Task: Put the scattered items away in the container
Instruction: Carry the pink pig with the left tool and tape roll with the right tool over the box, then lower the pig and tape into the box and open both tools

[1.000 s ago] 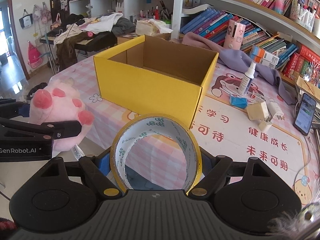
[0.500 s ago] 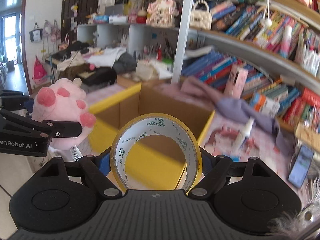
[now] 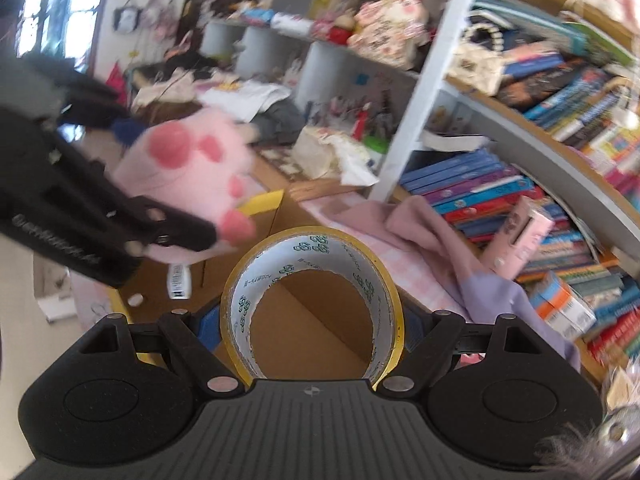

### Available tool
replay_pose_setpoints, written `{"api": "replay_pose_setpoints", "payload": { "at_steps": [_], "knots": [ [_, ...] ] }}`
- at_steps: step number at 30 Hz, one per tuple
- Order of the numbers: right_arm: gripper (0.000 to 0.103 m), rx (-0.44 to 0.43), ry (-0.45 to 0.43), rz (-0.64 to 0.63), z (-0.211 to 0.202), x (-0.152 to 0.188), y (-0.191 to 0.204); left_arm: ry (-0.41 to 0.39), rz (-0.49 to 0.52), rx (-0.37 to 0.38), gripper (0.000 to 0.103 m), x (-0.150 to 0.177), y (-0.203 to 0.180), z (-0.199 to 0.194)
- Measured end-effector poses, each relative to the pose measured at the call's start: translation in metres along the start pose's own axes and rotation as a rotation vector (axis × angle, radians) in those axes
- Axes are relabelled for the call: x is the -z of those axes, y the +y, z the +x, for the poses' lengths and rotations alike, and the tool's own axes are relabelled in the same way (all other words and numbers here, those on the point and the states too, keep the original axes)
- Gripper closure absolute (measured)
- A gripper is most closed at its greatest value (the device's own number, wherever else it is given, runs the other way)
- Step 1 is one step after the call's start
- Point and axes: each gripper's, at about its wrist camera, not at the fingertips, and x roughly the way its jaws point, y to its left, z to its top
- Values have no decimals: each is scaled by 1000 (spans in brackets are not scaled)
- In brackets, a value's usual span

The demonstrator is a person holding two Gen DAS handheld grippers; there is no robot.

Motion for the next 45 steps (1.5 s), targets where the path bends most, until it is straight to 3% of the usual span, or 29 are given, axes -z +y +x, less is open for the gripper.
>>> {"api": "replay_pose_setpoints", "payload": {
  "at_steps": [10,21,27,36,45],
  "knots": [
    [21,-89,130,-95,59,8,-6,121,76,49,30,-5,-1,65],
    [21,-166,249,-145,80,20,-3,233,160,115,27,-4,-6,112],
    [21,-183,300,-101,88,21,-10,261,174,124,24,-3,-6,121],
    [21,-175,295,-69,94,15,-4,276,139,90,24,-5,10,129],
    [19,-188,306,-21,96,12,-9,259,222,72,14,-3,0,127]
  ]
}}
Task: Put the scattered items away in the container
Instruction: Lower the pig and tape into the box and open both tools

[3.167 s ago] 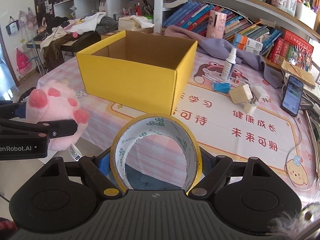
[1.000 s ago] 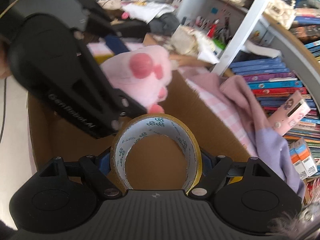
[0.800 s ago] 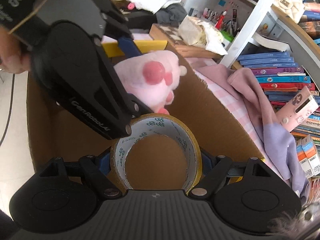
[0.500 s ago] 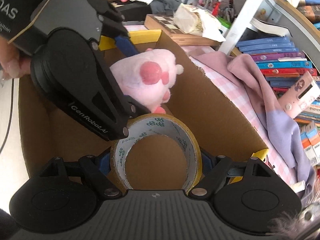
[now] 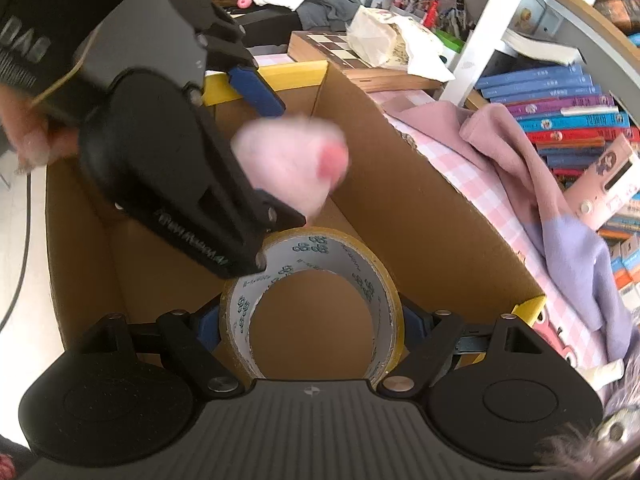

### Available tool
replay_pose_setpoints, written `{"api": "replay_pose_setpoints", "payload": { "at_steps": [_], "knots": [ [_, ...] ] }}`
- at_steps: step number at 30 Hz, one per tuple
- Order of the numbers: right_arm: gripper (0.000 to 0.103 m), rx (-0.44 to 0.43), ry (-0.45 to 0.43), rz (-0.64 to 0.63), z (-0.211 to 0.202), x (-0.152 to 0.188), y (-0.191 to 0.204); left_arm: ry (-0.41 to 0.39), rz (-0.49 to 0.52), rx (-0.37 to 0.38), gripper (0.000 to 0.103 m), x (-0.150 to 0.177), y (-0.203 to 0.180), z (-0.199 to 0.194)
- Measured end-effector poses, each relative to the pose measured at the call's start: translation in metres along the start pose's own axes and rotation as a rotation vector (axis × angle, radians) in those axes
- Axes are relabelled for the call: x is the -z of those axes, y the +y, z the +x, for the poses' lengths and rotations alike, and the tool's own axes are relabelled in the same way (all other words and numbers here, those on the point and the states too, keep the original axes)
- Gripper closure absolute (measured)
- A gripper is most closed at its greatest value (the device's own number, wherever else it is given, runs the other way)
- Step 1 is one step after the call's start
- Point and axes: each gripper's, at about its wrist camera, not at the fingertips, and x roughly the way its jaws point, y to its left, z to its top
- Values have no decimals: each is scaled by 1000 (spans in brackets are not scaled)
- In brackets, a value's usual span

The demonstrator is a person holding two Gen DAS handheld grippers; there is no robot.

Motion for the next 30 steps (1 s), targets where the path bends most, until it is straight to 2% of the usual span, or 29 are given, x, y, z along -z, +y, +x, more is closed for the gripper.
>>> {"api": "replay_pose_setpoints", "payload": {
  "at_steps": [1,5,13,19,30],
  "knots": [
    [18,3,-5,9,-1,0,-1,-7,2,3,9,0,-1,-1],
    [8,22,-25,25,-5,1,-1,-43,6,0,9,-1,-5,-12],
    [6,52,-140,77,-44,0,-4,-170,-22,-62,6,1,-5,-63],
    [6,112,-239,134,-87,6,-7,-265,-62,-100,5,8,-9,-110],
    [7,216,-375,207,-158,32,13,-366,-167,-148,4,33,-25,-177]
  ]
}}
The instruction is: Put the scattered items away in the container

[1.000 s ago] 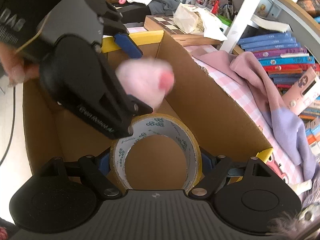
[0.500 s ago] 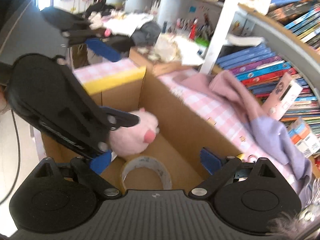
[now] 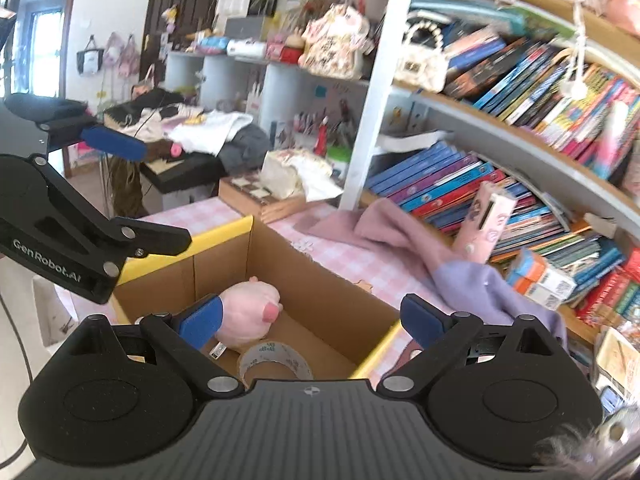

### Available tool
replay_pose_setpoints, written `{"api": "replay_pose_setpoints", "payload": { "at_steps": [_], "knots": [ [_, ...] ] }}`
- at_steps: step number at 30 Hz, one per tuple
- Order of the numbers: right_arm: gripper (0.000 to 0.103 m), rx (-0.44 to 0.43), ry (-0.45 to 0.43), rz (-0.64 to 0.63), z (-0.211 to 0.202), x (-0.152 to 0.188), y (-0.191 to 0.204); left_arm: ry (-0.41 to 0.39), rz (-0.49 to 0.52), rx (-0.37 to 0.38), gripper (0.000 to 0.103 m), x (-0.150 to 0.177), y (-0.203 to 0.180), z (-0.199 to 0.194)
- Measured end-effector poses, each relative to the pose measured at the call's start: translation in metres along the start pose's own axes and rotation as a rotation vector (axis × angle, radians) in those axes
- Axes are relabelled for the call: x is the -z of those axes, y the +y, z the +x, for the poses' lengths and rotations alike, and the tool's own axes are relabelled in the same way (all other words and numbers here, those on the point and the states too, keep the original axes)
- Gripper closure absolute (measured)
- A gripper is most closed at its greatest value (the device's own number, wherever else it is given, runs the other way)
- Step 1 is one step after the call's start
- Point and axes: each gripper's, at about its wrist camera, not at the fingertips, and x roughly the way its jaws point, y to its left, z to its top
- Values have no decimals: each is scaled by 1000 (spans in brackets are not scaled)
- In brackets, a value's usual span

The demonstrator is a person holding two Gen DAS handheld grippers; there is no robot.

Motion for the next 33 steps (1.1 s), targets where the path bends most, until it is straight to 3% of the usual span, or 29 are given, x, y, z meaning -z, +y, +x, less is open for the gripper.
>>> {"api": "replay_pose_setpoints", "payload": {
  "at_steps": [6,15,20,24,33],
  "knots": [
    [7,65,-17,29,-43,25,16,-59,-6,-89,3,21,-22,-46],
    [7,190,23,147,-84,79,48,-5,-92,-140,3,70,-54,-85],
    [7,252,40,183,-98,105,62,45,-140,-140,3,93,-63,-98],
    [7,251,63,222,-108,119,69,43,-193,-153,3,106,-63,-110],
    [5,245,99,257,-117,130,79,128,-224,-76,3,128,-73,-111]
  ]
}}
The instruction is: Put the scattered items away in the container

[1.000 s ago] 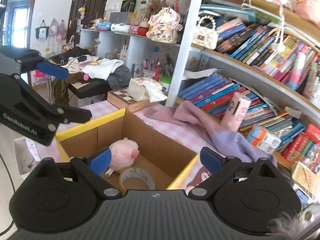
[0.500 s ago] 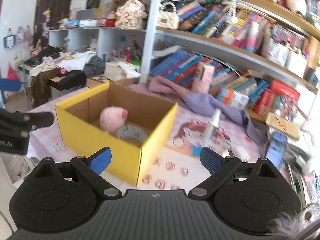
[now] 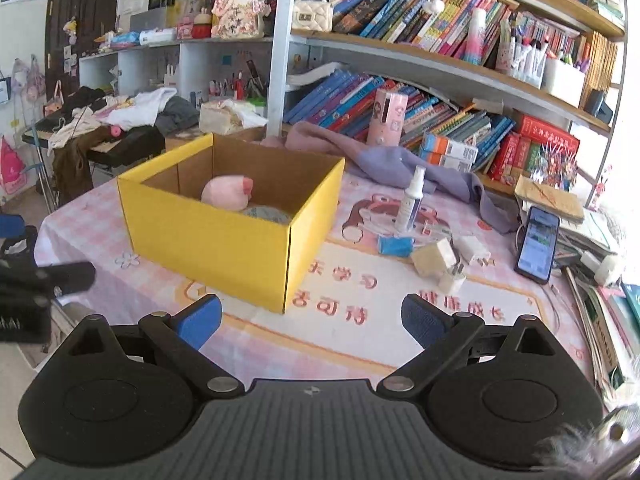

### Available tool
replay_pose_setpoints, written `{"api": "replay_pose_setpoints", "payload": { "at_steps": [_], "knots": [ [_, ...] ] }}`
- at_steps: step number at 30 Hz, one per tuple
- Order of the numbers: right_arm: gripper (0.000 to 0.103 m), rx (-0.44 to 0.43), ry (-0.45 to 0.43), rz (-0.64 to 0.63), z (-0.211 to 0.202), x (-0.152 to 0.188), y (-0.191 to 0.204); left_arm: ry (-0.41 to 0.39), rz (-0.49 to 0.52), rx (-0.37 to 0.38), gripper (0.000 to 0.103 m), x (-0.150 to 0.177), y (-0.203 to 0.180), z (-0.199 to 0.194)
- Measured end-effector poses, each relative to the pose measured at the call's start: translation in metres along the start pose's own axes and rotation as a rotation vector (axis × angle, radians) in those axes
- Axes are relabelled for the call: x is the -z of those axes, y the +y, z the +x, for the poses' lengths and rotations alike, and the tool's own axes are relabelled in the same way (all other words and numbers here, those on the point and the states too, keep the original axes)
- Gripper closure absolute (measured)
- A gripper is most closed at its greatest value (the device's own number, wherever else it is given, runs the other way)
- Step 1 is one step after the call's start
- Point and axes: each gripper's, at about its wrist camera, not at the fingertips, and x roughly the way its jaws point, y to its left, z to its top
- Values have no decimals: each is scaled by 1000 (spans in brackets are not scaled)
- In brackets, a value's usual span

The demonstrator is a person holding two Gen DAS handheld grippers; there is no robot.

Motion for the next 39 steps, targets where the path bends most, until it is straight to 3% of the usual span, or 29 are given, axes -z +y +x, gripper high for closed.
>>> {"api": "replay_pose_setpoints", "payload": {
  "at_steps": [12,19,25,33,39],
  "knots": [
    [6,47,49,-8,-7,20,-9,18,12,68,3,10,-23,7],
    [7,52,26,-4,-7,21,-22,0,26,66,3,2,-25,7],
    [8,16,46,-53,-9,16,-32,-24,114,95,3,-9,-31,6],
    [8,81,51,63,-13,26,-40,17,45,106,3,0,-43,9],
    [7,107,29,63,-21,31,-41,25,22,102,3,7,-47,7]
  ]
}}
